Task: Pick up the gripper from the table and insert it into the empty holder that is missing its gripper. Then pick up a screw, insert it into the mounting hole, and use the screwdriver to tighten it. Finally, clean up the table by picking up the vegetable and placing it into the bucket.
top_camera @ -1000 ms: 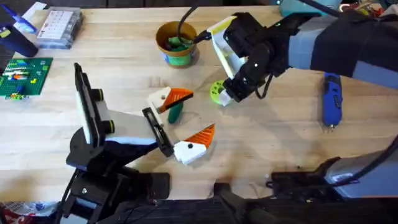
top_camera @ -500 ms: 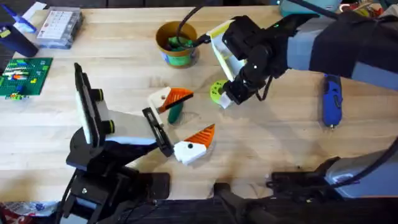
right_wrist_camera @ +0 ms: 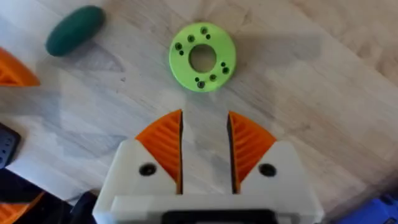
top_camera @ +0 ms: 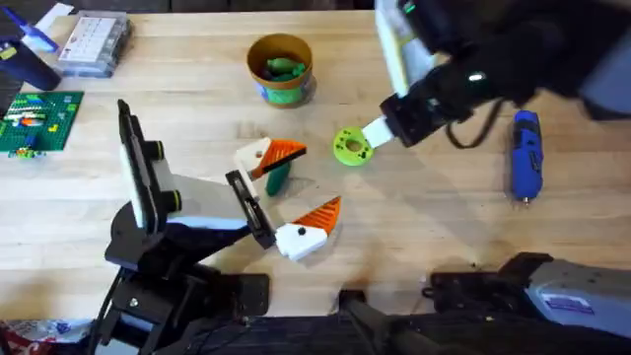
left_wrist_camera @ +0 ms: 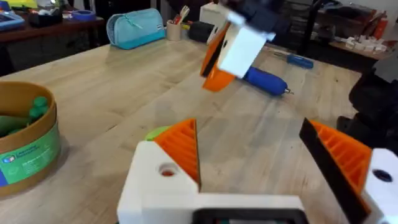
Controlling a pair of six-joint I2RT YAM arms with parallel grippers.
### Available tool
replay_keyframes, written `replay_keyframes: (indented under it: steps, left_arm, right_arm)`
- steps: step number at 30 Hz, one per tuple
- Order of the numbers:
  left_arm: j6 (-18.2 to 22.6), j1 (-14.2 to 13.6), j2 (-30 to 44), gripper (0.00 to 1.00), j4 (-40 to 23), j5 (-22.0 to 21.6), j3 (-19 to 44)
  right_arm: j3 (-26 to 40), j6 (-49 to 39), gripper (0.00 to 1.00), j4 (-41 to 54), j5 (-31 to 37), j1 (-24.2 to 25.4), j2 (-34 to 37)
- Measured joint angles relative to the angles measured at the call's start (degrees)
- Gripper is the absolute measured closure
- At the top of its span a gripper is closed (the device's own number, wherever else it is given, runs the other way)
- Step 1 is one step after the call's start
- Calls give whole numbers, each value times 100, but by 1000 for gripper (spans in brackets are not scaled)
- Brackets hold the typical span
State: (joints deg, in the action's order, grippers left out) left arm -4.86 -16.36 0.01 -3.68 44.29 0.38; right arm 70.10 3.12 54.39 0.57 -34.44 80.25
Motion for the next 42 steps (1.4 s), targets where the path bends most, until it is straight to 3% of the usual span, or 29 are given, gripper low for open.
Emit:
replay_keyframes:
  steps: [6,10,17,31,42]
  left_arm:
    - [-7,0,0,11,0,1,0]
    - [-9,0,0,11,0,1,0]
    - [-9,0,0,11,0,1,0]
    - [-9,0,0,11,0,1,0]
    - [-9,0,0,11,0,1,0]
  right_arm:
    - [-95,282,631,177,74,0,-1093]
    - [-905,379,631,-651,173,0,-1370]
    - [-1992,437,631,-1577,176,0,-727]
    - [-2015,437,631,-2496,200,-115,351]
    - [-2015,437,631,-2848,200,-216,501]
